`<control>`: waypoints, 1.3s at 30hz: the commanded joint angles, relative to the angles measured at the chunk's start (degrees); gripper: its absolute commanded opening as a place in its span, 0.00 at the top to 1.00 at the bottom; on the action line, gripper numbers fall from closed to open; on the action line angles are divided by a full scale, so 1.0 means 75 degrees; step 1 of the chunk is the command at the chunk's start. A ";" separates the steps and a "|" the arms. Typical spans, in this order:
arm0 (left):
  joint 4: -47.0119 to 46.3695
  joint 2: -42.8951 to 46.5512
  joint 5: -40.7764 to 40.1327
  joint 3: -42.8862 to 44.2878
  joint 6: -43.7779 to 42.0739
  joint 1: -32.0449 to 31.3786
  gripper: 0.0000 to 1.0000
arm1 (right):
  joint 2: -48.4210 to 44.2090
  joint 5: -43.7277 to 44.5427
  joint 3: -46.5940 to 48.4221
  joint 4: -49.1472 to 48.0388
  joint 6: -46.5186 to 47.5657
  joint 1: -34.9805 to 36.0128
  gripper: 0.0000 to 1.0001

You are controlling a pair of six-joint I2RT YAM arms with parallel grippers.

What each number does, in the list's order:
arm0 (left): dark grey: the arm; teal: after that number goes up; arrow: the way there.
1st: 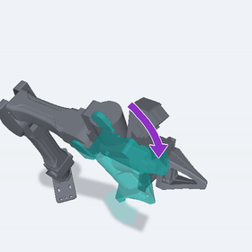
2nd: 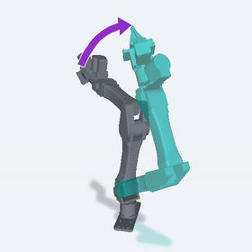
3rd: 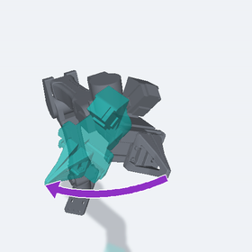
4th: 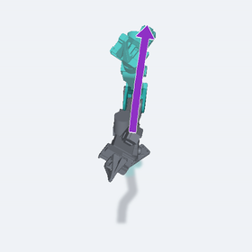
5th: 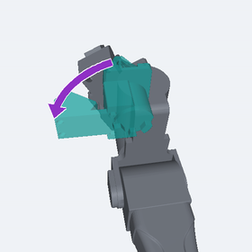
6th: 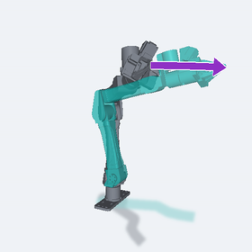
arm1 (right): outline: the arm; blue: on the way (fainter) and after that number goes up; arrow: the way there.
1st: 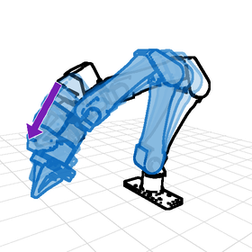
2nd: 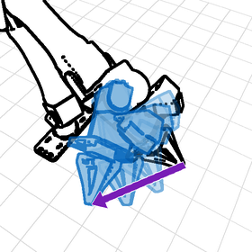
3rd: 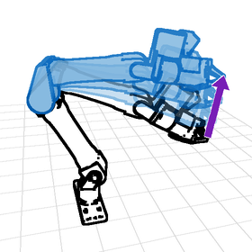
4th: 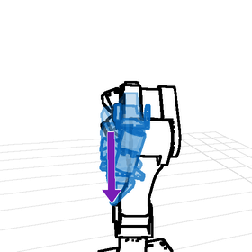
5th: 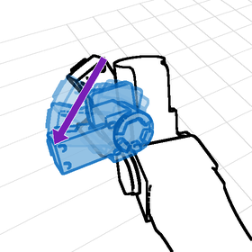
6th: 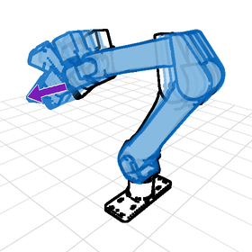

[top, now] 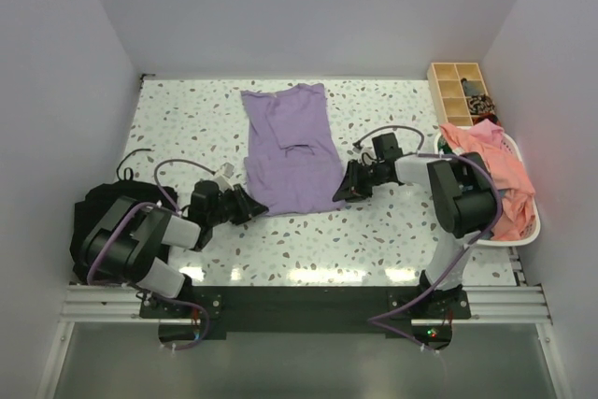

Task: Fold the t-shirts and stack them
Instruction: Grab one side of the 2/3 rectangular tshirt with both arms, then fold the long partially folded tshirt into a neat square

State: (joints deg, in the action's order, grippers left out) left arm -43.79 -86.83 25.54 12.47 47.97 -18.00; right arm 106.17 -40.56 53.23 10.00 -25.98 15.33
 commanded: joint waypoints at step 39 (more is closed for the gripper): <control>0.8264 0.2614 -0.3274 0.4274 -0.1389 -0.1983 1.00 | -0.3940 0.4212 0.0799 0.2453 0.0147 0.1730 0.95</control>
State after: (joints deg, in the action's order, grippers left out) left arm 18.09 -61.28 8.40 35.79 43.59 -33.50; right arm 70.37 -15.40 52.10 28.97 -29.69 29.47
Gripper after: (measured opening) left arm 0.058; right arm 0.051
